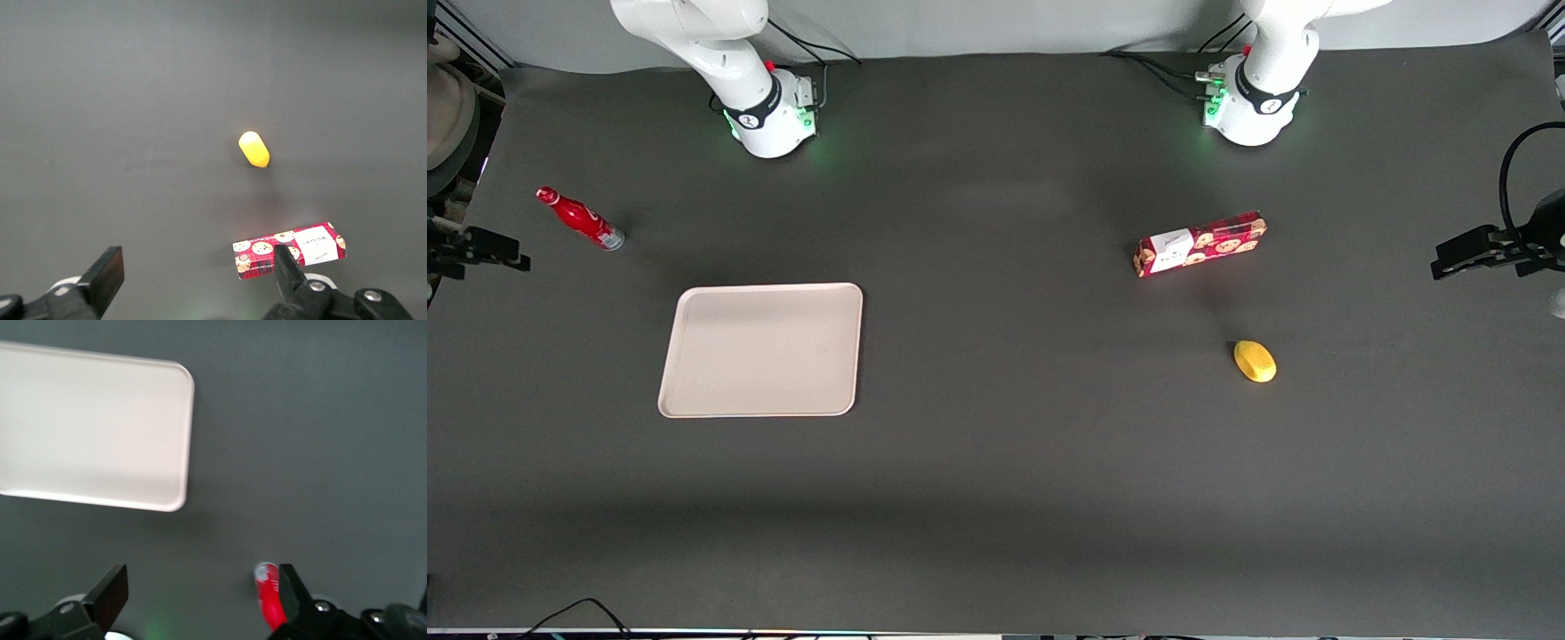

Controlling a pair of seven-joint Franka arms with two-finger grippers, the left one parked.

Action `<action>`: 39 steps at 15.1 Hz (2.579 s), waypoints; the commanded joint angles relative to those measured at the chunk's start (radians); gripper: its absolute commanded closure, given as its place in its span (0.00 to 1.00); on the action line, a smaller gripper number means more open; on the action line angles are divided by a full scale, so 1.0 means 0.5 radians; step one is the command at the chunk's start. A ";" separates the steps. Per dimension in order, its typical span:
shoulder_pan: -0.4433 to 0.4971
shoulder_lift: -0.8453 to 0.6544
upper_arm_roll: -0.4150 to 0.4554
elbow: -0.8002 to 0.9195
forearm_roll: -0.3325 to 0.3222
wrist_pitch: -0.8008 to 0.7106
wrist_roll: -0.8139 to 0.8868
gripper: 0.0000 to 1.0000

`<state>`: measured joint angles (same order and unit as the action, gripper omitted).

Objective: Place coke bottle on tray
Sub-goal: 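Move the right gripper down over the red Coca-Cola bottle's cap end, then close the right gripper around the bottle's neck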

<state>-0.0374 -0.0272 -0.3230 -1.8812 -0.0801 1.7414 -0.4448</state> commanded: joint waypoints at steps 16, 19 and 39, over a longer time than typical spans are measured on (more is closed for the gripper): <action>-0.063 -0.583 -0.940 -1.352 -0.686 1.033 -0.601 0.03; -0.063 -0.599 -0.962 -1.382 -0.708 1.094 -0.601 0.05; -0.045 -0.578 -1.090 -1.429 -0.711 1.193 -0.623 0.77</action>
<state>-0.0622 -0.2886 -0.8551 -2.5785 -0.4110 2.3183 -0.7360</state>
